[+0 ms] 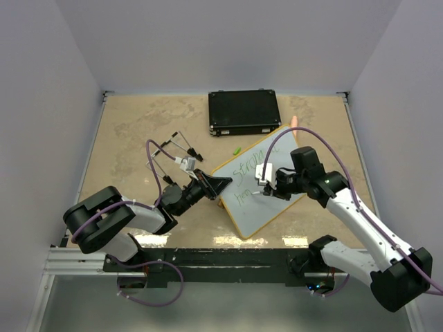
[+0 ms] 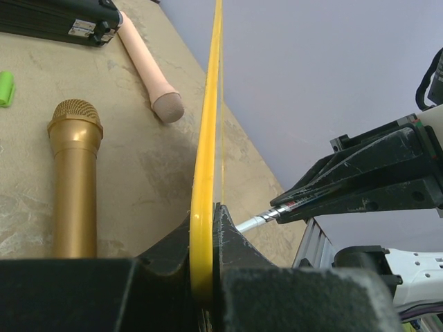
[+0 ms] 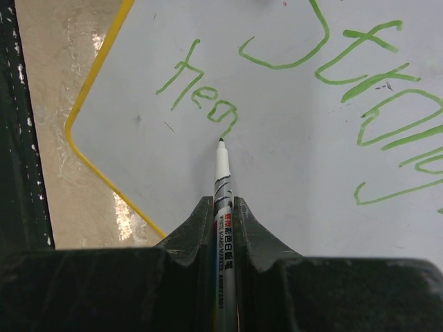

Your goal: Write a sentence on the whiteboard

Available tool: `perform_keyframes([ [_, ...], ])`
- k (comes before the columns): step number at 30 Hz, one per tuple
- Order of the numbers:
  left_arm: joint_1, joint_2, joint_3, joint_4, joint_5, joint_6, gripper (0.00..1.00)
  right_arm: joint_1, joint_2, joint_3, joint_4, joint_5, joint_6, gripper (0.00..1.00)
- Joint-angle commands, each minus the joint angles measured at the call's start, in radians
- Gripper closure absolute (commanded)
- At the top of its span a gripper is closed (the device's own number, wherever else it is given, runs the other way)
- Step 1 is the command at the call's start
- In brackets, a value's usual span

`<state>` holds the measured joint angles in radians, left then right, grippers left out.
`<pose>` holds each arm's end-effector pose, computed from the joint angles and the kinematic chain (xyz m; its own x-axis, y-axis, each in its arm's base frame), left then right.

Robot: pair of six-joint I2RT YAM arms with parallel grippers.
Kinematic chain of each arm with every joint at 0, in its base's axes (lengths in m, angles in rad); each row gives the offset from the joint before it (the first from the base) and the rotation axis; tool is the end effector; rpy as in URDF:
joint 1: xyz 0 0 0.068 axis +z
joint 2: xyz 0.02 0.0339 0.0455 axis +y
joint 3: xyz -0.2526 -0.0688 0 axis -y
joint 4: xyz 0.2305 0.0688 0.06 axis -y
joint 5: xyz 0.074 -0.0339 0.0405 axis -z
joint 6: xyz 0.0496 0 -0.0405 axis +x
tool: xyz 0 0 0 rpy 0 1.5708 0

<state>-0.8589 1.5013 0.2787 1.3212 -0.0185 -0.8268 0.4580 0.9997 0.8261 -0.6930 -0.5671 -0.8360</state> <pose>0.1709 -0.1966 0.1815 -0.5046 -0.5413 -0.6726 0.5518 0.3969 -0.7334 0.1639 0.1105 0.2570 0.0499 -0.6732 -0.7378 -0.9664 0.1541 -0.2059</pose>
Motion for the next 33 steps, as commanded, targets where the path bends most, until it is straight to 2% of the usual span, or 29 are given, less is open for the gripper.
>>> perform_keyframes([
  [1, -0.003, 0.004, 0.017, -0.034, 0.011, 0.106, 1.0, -0.013, -0.05, 0.051, -0.007, -0.046, -0.012, 1.0],
  [19, -0.003, 0.013, 0.017, -0.02, 0.014, 0.101, 1.0, -0.032, 0.005, 0.053, 0.09, -0.036, 0.029, 1.0],
  [33, -0.002, -0.003, 0.007, -0.023, 0.009, 0.106, 1.0, -0.032, 0.013, 0.028, 0.032, -0.02, 0.0, 1.0],
])
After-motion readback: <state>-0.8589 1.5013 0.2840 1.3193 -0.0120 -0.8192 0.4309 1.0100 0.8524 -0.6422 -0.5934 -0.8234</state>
